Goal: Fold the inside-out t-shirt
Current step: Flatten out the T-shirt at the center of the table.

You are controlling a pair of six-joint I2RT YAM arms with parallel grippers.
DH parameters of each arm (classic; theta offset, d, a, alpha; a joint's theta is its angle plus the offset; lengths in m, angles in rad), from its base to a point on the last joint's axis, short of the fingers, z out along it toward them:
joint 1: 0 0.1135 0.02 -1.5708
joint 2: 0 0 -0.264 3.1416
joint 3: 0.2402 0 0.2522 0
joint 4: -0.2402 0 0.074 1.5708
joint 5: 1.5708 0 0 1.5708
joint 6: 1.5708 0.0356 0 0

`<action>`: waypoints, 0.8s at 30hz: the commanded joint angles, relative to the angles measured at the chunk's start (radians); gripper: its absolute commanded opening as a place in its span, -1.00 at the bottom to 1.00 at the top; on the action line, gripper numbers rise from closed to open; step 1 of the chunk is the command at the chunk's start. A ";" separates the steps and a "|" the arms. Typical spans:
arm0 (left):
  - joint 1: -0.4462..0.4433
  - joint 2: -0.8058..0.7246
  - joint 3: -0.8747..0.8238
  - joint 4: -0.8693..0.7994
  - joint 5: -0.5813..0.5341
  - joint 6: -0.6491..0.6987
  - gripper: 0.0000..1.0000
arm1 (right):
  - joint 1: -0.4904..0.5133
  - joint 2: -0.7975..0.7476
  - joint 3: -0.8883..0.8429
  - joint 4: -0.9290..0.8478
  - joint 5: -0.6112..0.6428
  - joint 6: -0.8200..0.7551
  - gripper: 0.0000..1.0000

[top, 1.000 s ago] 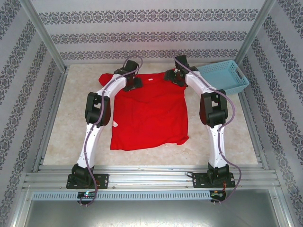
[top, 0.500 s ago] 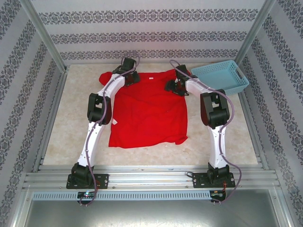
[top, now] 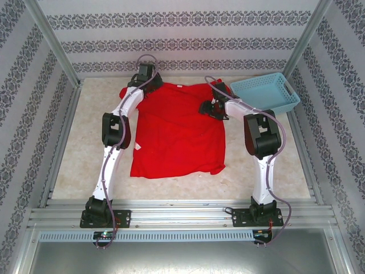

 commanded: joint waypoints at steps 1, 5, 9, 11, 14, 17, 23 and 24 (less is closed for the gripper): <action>0.021 0.026 0.058 0.126 -0.019 -0.028 -0.84 | 0.016 -0.063 -0.052 -0.016 0.016 -0.015 0.33; 0.025 0.034 0.100 0.097 0.037 0.008 -0.22 | 0.023 -0.129 -0.105 -0.022 0.035 -0.034 0.34; 0.020 -0.040 0.108 -0.083 0.070 0.059 0.10 | 0.047 -0.223 -0.182 -0.054 0.077 -0.066 0.34; 0.012 -0.105 0.085 -0.242 0.025 0.094 0.22 | 0.064 -0.273 -0.223 -0.077 0.098 -0.079 0.34; -0.009 -0.253 -0.095 -0.370 -0.047 0.132 0.34 | 0.102 -0.365 -0.304 -0.109 0.149 -0.094 0.35; -0.038 -0.476 -0.477 -0.258 -0.081 0.139 0.43 | 0.137 -0.447 -0.390 -0.138 0.167 -0.086 0.36; -0.095 -0.859 -1.157 0.000 -0.099 0.068 0.48 | 0.226 -0.574 -0.590 -0.135 0.168 -0.017 0.36; -0.114 -0.896 -1.227 0.007 -0.107 0.074 0.49 | 0.243 -0.585 -0.617 -0.137 0.172 -0.004 0.35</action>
